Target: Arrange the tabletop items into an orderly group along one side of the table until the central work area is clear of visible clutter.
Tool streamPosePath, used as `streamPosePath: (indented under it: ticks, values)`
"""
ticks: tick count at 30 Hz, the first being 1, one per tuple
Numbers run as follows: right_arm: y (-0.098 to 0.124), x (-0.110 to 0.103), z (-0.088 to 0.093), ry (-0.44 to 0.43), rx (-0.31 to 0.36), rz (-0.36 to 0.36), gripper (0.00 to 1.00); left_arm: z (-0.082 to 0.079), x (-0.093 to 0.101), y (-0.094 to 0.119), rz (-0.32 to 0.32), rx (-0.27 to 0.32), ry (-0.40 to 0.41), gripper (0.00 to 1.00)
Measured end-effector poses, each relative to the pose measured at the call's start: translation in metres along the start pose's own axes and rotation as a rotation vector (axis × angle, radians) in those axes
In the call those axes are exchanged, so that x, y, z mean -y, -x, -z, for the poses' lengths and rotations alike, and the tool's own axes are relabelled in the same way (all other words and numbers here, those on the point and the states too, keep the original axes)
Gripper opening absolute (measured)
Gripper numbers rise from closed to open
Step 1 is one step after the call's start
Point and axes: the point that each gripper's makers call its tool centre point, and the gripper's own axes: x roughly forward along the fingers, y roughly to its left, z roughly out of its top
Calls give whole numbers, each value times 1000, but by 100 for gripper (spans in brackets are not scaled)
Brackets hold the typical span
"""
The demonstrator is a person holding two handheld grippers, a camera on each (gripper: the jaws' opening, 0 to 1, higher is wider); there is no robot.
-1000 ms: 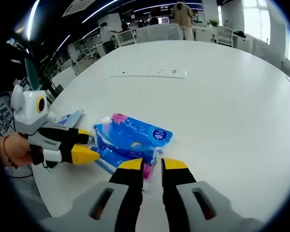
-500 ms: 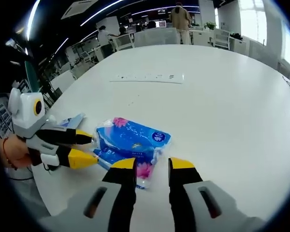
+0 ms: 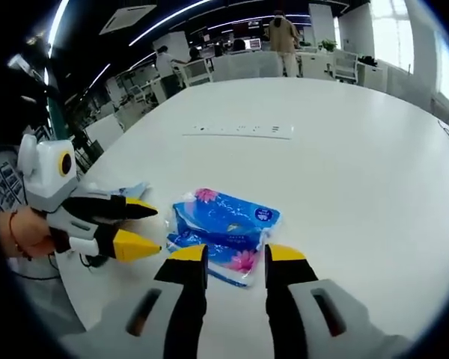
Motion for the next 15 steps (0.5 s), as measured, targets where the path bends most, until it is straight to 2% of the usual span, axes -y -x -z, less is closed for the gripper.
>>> streamPosePath:
  ticks: [15]
  values:
    - [19,-28,-9,-21,51,-33,32,-11,-2,39,7,33,-35,50]
